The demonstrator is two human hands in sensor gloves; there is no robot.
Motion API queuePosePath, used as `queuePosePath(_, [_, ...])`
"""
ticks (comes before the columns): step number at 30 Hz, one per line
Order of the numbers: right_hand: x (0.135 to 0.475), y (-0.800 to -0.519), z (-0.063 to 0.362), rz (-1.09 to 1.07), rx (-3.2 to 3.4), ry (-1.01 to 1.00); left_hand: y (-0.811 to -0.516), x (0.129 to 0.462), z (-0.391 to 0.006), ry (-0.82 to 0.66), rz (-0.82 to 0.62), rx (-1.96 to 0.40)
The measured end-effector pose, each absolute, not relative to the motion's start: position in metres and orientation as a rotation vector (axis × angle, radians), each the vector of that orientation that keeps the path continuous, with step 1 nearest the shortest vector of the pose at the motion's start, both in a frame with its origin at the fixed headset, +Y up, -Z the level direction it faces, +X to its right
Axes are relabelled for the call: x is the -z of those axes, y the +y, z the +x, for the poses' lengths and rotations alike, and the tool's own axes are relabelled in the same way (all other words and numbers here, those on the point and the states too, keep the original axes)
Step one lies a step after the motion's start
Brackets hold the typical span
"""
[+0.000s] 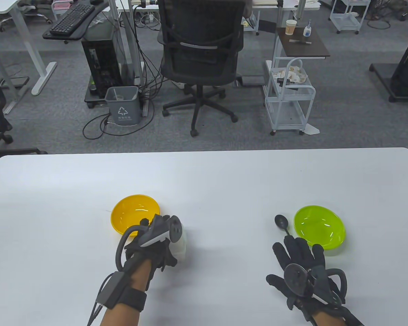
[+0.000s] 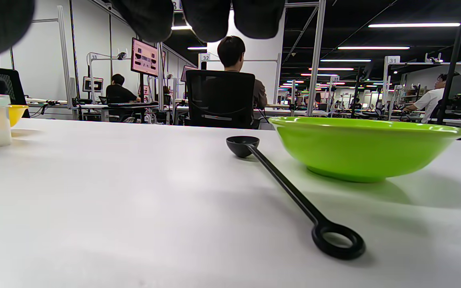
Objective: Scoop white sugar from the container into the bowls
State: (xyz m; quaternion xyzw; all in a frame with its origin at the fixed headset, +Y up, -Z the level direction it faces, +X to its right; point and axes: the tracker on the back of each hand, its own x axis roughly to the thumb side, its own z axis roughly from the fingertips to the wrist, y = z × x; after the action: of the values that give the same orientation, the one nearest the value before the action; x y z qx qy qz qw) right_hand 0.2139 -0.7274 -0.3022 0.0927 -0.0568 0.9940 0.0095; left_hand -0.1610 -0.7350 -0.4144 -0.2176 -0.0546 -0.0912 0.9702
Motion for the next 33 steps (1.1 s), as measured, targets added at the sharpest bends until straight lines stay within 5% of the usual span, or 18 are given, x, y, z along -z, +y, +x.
queuePosePath(19, [0.301, -0.727, 0.214, 0.278, -3.108, -0.192, -0.720, 0.396, -0.139, -0.206, -0.330, 0.171])
queuePosePath(33, [0.301, -0.728, 0.214, 0.272, -3.116, -0.195, -0.703, 0.356, -0.051, -0.348, -0.298, 0.132])
